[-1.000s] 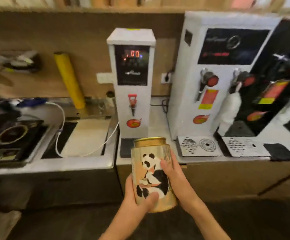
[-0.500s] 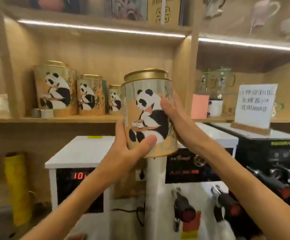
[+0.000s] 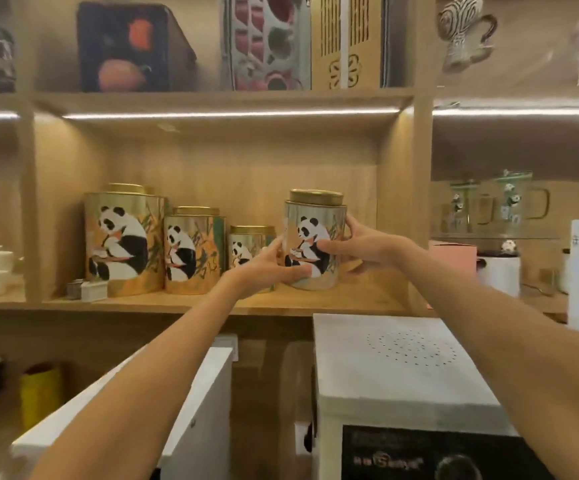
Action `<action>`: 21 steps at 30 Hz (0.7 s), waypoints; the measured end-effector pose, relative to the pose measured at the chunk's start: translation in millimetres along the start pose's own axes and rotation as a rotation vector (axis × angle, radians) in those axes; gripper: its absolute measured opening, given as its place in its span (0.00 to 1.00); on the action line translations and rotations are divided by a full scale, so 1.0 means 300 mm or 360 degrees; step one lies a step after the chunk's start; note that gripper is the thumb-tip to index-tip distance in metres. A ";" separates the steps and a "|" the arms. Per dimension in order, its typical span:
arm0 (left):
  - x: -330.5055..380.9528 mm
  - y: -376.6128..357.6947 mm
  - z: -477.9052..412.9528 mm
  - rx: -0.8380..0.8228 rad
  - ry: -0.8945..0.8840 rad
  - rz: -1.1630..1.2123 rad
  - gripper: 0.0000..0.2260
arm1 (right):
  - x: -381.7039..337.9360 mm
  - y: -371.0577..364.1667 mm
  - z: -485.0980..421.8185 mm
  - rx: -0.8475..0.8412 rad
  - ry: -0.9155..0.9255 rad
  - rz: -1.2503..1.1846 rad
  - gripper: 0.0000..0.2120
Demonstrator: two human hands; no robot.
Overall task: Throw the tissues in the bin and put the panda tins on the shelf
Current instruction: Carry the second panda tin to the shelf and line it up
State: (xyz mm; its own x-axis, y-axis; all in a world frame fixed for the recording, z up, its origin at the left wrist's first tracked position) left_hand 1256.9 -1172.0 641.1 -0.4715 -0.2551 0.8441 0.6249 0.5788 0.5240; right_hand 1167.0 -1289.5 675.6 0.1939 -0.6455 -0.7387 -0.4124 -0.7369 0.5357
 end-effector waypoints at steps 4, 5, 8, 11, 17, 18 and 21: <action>-0.058 -0.081 -0.107 0.0135 0.0113 -0.0066 0.35 | 0.177 0.024 -0.063 0.0011 -0.0088 -0.0037 0.50; -0.075 -0.093 -0.136 0.0171 0.0145 -0.0116 0.35 | 0.215 0.027 -0.075 -0.0005 -0.0125 -0.0035 0.50; -0.127 -0.126 -0.211 0.0176 0.0237 -0.0195 0.37 | 0.300 0.033 -0.114 -0.0050 -0.0207 -0.0014 0.51; -0.155 -0.146 -0.243 0.0180 0.0264 -0.0177 0.36 | 0.352 0.033 -0.152 -0.0073 -0.0203 0.0034 0.48; -0.182 -0.139 -0.332 0.0234 0.0219 -0.0229 0.35 | 0.420 0.019 -0.220 0.0029 -0.0075 0.0034 0.45; -0.186 -0.130 -0.348 0.0260 0.0209 -0.0235 0.34 | 0.426 0.012 -0.237 0.0043 -0.0029 0.0033 0.46; -0.193 -0.097 -0.387 0.0330 0.0168 -0.0263 0.29 | 0.427 -0.021 -0.271 0.0022 0.0036 0.0009 0.44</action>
State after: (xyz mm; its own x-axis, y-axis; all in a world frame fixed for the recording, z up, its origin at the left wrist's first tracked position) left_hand 1338.2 -1264.0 590.2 -0.4823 -0.4319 0.7621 0.3991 0.6662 0.6301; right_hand 1266.6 -1383.7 610.9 0.2117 -0.6540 -0.7262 -0.4254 -0.7306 0.5340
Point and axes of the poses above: each hand's wrist, its own z-axis away from the middle knuckle, its own y-axis out of the back of the hand, x = y × z, the point moved 10 cm from there along -z, towards the middle knuckle, and after that the axes turned 15 degrees about y, right-handed, at the moved point
